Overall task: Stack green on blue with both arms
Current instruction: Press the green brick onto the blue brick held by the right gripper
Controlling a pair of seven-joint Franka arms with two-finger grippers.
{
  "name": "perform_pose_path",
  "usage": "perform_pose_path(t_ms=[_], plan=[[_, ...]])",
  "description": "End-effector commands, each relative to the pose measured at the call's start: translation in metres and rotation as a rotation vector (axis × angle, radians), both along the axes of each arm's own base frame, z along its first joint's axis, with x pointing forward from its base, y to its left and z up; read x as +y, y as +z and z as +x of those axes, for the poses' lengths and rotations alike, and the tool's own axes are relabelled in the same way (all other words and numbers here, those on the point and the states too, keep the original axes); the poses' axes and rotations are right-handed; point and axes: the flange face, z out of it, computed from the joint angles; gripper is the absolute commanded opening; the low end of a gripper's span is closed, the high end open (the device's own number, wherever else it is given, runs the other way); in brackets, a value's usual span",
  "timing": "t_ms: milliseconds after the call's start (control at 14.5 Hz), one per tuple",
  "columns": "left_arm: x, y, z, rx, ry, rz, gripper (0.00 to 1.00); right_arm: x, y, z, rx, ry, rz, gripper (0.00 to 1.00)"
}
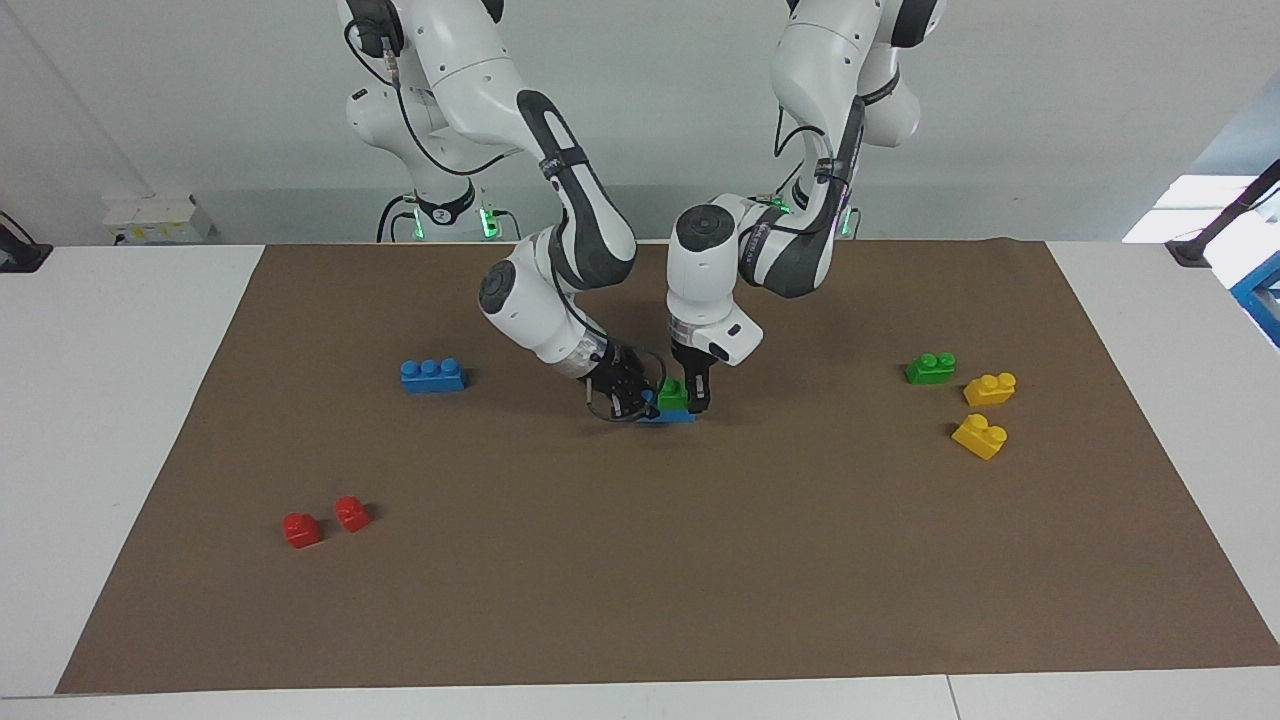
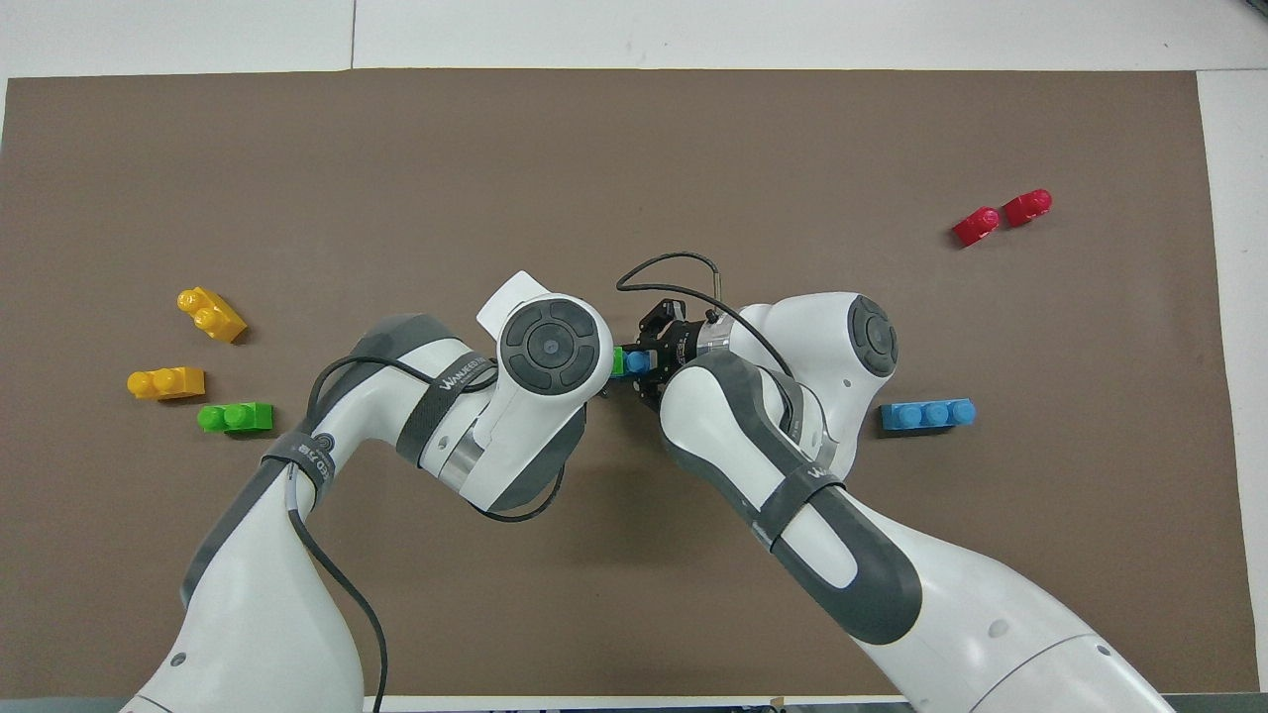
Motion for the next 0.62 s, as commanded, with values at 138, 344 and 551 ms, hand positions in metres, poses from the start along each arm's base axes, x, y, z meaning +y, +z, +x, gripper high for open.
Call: perform_pose_path(t_ms=[138, 344, 551], plan=[[0.011, 0.018, -0.001, -0.019, -0.028, 0.013, 1.0, -0.002, -0.002, 0.001, -0.023, -0.009, 0.006, 0.71], [0.024, 0.042, 0.003, -0.031, -0.068, 0.015, 1.0, -0.003, 0.001, 0.004, -0.02, -0.014, 0.012, 0.87], [0.037, 0.058, 0.008, -0.03, -0.119, 0.024, 1.0, -0.009, 0.003, 0.009, -0.019, -0.021, 0.017, 0.9]])
